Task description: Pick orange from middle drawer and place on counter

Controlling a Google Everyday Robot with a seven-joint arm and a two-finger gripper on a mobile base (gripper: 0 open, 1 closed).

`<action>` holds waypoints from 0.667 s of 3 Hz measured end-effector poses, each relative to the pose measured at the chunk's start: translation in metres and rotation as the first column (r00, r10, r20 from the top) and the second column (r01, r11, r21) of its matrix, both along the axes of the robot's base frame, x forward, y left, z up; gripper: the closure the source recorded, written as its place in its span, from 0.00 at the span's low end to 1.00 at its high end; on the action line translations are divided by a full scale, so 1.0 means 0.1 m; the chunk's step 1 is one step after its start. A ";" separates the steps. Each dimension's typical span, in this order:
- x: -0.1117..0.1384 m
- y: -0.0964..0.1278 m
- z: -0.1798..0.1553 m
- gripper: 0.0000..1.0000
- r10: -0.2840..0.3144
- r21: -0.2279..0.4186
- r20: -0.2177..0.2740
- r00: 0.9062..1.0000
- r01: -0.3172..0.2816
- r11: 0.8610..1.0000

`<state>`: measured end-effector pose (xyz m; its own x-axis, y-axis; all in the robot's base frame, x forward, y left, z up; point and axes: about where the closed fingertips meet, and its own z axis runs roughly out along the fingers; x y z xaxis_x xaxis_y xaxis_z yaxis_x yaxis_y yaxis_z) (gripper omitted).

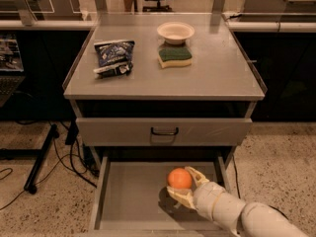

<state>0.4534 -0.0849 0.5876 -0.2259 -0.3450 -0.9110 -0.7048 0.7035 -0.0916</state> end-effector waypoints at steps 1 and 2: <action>0.03 -0.19 0.60 1.00 -0.017 -0.028 0.100 0.995 0.020 0.999; 0.02 -0.32 1.24 1.00 -0.006 -0.057 0.181 0.983 0.016 0.998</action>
Offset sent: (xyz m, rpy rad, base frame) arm -0.0009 -0.0502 0.2052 -0.0990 -0.2817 0.0058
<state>0.4555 -0.1173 0.7112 -0.0636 -0.3972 -0.9155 -0.6651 0.7008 -0.2578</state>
